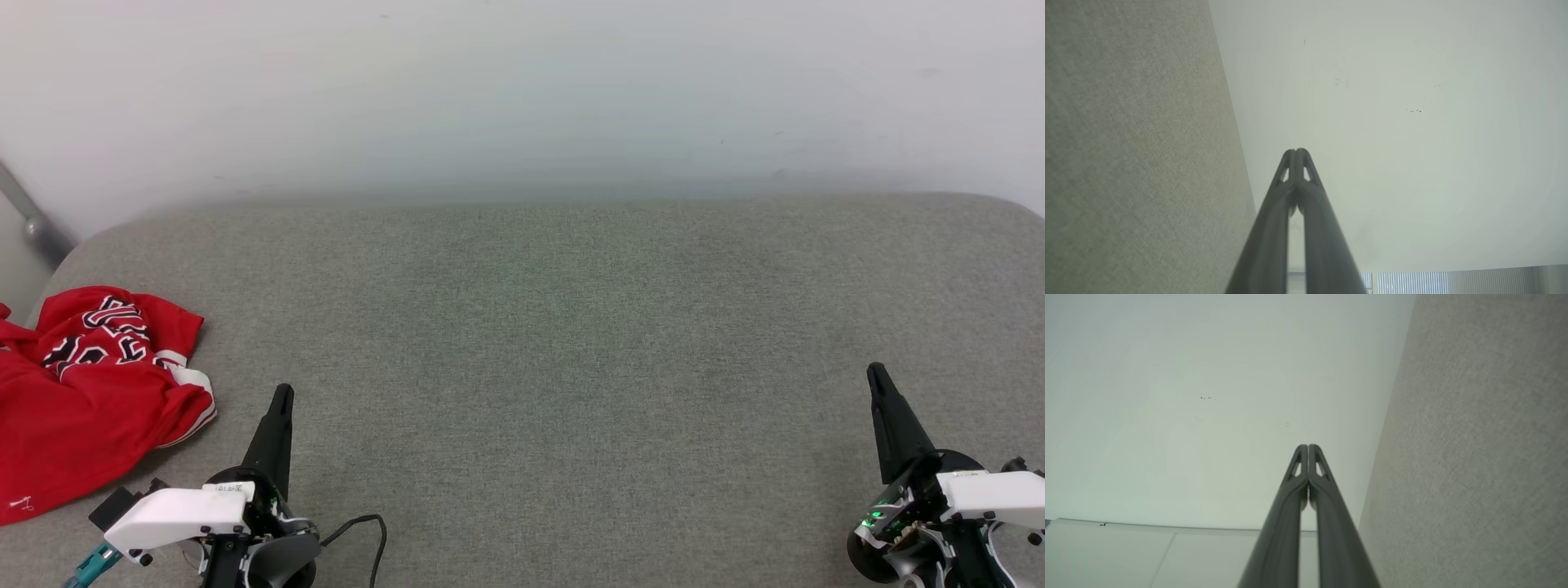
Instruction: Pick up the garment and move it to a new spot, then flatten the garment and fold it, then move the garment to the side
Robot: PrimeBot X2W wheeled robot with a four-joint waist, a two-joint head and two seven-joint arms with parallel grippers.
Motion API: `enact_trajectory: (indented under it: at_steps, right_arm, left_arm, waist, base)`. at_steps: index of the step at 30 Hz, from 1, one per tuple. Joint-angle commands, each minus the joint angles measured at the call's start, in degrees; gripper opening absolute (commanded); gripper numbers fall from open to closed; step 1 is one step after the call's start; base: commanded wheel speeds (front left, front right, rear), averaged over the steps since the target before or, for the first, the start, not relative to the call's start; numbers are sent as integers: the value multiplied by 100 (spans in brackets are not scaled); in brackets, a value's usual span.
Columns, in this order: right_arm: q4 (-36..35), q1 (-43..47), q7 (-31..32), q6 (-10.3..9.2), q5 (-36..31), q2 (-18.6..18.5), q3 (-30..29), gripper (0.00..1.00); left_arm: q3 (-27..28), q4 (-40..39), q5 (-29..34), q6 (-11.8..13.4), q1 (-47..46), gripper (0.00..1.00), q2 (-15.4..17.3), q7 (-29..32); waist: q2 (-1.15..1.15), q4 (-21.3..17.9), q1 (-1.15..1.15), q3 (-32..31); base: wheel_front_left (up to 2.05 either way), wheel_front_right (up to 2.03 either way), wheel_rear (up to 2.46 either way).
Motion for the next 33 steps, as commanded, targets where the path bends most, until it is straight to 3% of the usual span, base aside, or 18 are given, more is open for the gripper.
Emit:
enact_trajectory:
  at_steps: [1,11,12,24,33]
  right_arm:
    - [6,-69,2,-2,-29,22,0,0]
    - [6,-69,1,-2,-29,22,1,0]
    - [9,7,-1,0,1,0,1,100]
    - [-132,82,-324,0,-128,2,132,100]
    - [-263,130,-557,0,-780,3,150,100]
  left_arm:
    - [6,-1,-12,-13,-37,0,-8,6]
    - [6,-1,-12,-13,-37,0,-8,6]
    - [-2,11,0,1,5,100,-1,0]
    - [-304,-206,89,2,6,100,0,-313]
    - [-515,-238,828,2,6,100,48,-559]
  waist:
    - [0,0,0,0]
    - [0,0,0,0]
    - [0,0,0,0]
    - [0,8,0,4]
    - [0,28,0,-10]
  base:
    - [0,0,0]
    - [0,0,0]
    - [0,0,0]
    - [0,0,0]
    - [0,0,0]
